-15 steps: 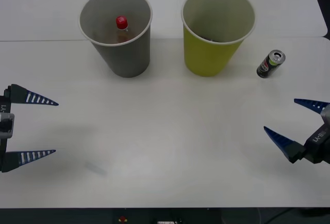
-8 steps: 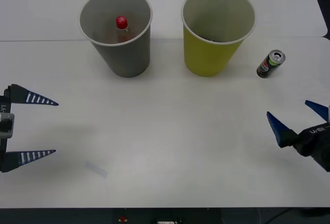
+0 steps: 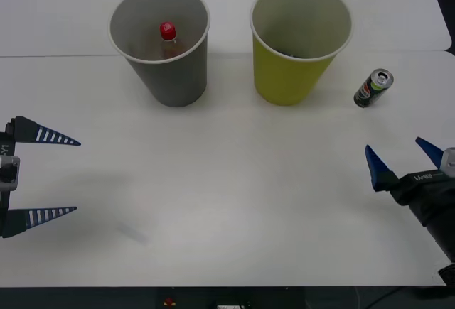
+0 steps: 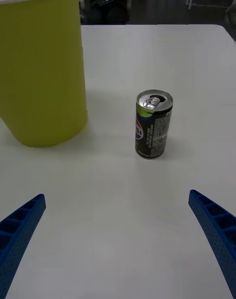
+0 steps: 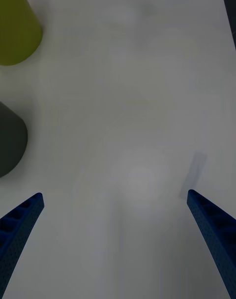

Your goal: Put the can into the green bin and the plastic bottle into the gray bin

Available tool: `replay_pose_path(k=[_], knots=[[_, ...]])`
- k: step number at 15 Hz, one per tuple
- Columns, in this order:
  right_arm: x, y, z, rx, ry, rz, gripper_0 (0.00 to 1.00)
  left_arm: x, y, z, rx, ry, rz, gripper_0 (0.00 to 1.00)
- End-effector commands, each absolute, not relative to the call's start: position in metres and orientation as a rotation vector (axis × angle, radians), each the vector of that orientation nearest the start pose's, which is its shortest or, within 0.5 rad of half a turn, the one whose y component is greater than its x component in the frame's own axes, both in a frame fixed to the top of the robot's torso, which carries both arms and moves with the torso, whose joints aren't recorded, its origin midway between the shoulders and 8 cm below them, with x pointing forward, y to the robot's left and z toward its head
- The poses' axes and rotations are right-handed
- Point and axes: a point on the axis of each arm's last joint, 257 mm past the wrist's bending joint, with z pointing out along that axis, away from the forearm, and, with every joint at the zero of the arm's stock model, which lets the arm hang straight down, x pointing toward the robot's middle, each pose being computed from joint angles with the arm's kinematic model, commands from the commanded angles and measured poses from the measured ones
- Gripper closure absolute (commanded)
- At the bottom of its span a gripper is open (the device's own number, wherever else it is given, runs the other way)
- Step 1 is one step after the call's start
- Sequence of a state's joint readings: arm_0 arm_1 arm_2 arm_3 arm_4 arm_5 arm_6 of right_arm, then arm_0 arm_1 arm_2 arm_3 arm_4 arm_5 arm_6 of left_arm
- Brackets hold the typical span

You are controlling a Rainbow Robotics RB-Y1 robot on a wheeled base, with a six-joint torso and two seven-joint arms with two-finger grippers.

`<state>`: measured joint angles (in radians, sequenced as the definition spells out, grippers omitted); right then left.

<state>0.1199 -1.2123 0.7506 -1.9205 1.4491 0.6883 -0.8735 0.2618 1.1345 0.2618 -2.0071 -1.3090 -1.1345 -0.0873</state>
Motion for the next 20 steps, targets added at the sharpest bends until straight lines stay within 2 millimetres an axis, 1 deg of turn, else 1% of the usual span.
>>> replay_pose_path(k=[1, 3, 6, 9, 12, 20], knots=[[0.445, -0.329, -0.233, -0.089, 1.62, 0.134, 0.0, 0.341, 0.286, -0.167, 1.762, 1.444, -0.118, 0.0], [0.46, -0.337, -0.242, -0.064, 1.603, 0.123, 0.0, 0.341, 0.286, -0.167, 1.762, 1.444, -0.118, 0.0], [0.483, -0.353, -0.246, -0.037, 1.582, 0.08, 0.0, 0.341, 0.286, -0.167, 1.762, 1.444, -0.118, 0.0], [0.503, -0.362, -0.248, -0.004, 1.568, 0.046, 0.0, 0.341, 0.286, -0.167, 1.762, 1.444, -0.118, 0.0], [0.525, -0.363, -0.247, 0.027, 1.546, 0.025, 0.0, 0.341, 0.286, -0.167, 1.762, 1.444, -0.118, 0.0], [0.574, -0.351, -0.24, 0.075, 1.52, 0.005, 0.0, 0.341, 0.286, -0.167, 1.762, 1.444, -0.118, 0.0]])
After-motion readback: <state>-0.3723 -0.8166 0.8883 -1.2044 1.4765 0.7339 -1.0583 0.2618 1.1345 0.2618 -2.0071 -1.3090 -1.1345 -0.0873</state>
